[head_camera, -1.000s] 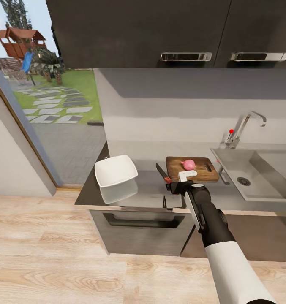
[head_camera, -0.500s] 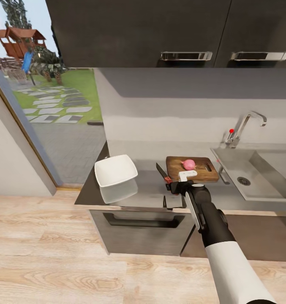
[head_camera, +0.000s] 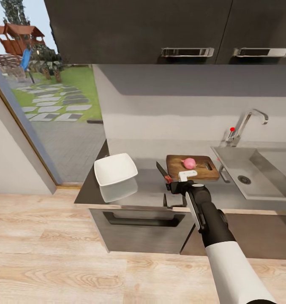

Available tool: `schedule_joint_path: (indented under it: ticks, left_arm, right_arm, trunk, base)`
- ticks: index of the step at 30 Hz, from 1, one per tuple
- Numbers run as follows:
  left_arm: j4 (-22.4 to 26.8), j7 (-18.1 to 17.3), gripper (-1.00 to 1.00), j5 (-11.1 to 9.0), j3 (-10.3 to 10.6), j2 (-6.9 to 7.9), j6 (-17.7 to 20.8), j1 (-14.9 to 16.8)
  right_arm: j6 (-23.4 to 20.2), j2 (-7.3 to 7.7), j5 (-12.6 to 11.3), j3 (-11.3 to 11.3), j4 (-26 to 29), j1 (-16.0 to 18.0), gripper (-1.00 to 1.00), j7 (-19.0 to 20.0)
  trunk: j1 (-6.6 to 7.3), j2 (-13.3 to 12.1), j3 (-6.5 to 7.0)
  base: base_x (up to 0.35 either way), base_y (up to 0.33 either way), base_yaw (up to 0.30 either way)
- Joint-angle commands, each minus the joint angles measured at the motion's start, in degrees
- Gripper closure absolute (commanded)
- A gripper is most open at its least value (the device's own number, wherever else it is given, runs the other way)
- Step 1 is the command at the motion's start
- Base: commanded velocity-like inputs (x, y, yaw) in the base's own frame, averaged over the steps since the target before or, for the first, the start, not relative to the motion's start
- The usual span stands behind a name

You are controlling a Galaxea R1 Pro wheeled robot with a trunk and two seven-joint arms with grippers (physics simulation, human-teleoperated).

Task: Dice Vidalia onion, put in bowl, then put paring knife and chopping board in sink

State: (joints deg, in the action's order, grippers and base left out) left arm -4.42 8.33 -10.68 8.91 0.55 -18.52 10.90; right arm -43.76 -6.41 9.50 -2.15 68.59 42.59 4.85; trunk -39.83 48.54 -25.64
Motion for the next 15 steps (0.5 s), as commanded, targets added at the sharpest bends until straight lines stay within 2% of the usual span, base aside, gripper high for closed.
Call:
schedule_joint_path:
  ticks: [1, 15]
  left_arm:
    - [-0.23, 0.02, -1.0, -0.48, 0.5, -0.03, -0.37, 0.08]
    - [-0.22, 0.02, -1.0, -0.48, 0.49, -0.03, -0.38, 0.08]
  right_arm:
    - [-0.28, -0.01, 0.61, 0.04, 0.06, 0.04, -1.0, 0.51]
    - [-0.28, -0.01, 0.61, 0.04, 0.05, 0.04, -1.0, 0.51]
  trunk:
    - [-0.01, 0.05, -0.12]
    - [-0.01, 0.05, -0.89]
  base:
    - [0.0, 0.0, 0.0]
    - [0.0, 0.0, 0.0]
